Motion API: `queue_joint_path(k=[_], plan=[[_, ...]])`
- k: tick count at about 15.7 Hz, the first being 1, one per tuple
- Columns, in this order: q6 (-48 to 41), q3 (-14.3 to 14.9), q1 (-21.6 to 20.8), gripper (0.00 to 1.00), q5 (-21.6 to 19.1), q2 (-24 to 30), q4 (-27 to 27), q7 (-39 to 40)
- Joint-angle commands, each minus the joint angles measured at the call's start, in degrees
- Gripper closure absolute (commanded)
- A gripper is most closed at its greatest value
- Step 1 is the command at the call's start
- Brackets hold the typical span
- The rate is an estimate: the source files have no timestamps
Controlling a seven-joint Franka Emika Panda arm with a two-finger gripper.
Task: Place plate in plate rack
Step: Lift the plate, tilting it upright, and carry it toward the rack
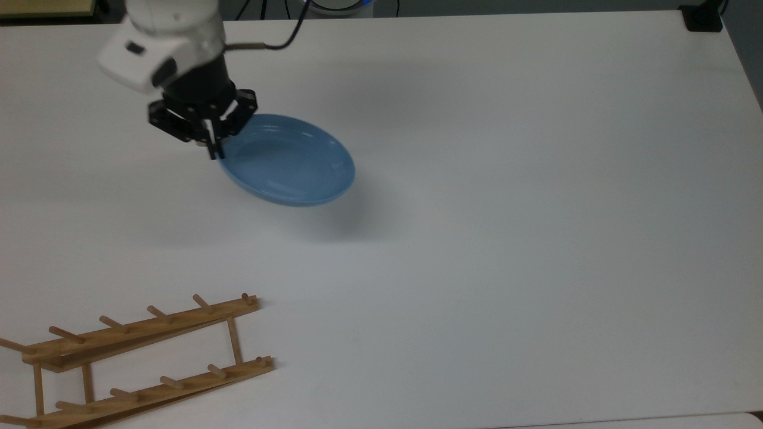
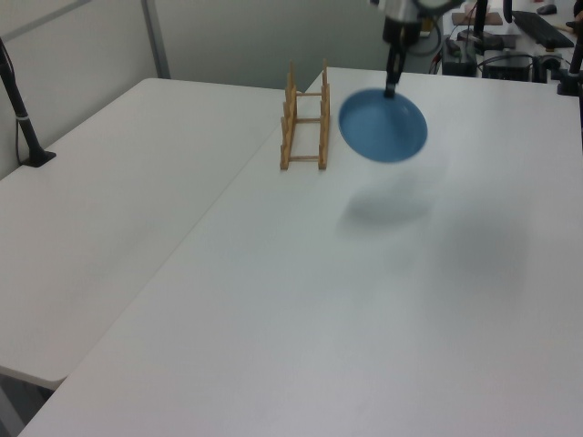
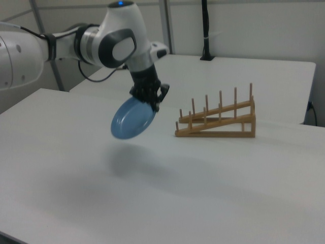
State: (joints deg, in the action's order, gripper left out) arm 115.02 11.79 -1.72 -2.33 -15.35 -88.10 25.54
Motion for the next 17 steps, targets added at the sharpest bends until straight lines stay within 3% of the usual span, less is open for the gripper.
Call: queue_joint_path(k=[1,3,6,9,11,12,17], plan=[[8.9,2.4,-0.2,1.00,0.0,-0.3,5.0,-1.0],[14.5,4.5,-0.6,1.00,2.6,-0.6,6.4,-5.2],[21.5,8.1,-2.7,1.00,15.9,-2.0,7.3,-16.8],[22.0,16.8,-10.6,1.00,25.3,-5.6,9.8,-31.0],[21.8,24.6,-17.5,1.00,28.0,-7.7,10.4,-39.6],[21.4,27.0,-19.8,1.00,29.6,-8.7,10.4,-42.9],[19.0,28.0,-20.9,1.00,38.5,-12.2,10.7,-52.2]])
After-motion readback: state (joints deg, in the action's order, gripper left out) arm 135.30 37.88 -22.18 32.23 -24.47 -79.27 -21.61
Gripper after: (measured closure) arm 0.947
